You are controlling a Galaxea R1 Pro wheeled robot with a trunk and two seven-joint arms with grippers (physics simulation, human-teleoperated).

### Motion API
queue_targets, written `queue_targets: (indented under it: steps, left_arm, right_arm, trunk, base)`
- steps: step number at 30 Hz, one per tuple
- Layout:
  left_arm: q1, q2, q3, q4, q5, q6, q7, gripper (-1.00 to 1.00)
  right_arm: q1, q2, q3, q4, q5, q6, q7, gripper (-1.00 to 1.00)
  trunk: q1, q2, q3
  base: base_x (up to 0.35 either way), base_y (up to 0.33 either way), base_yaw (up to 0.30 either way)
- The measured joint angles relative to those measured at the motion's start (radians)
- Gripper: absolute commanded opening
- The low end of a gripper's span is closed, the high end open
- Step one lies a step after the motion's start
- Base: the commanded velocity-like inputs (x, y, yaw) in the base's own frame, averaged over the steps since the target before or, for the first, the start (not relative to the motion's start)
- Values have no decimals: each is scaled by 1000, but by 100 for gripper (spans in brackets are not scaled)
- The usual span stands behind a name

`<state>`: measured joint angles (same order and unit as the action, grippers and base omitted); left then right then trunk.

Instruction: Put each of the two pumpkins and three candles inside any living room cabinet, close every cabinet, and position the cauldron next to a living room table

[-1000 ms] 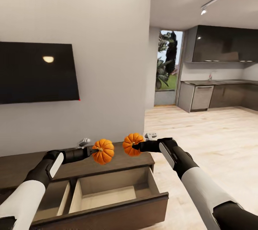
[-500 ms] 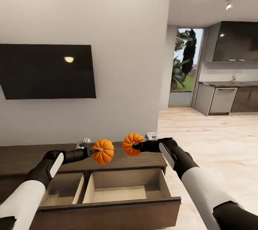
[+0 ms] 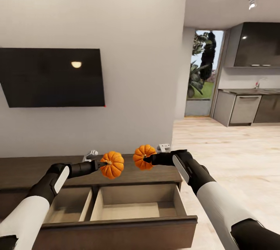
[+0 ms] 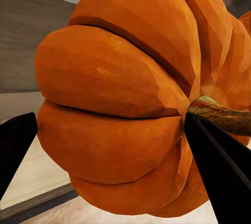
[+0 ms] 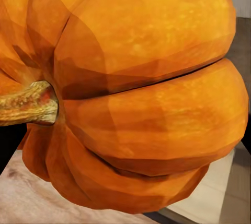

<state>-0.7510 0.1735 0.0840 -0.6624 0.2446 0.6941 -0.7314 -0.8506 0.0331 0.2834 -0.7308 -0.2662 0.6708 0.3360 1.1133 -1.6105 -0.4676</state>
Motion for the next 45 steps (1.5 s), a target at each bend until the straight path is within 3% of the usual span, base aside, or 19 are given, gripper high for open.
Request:
queue_targets:
  steps: [11, 45]
  left_arm:
    - [0, 1, 0, 0, 0, 0, 0, -100]
    - [0, 2, -1, 0, -1, 0, 0, -100]
  right_arm:
    - [0, 0, 0, 0, -1, 0, 0, -100]
    - [0, -1, -3, 0, 1, -4, -2, -100]
  trunk:
    - [0, 0, -11]
    - [0, 0, -12]
  base:
    - [2, -3, 124]
    - [21, -42, 2]
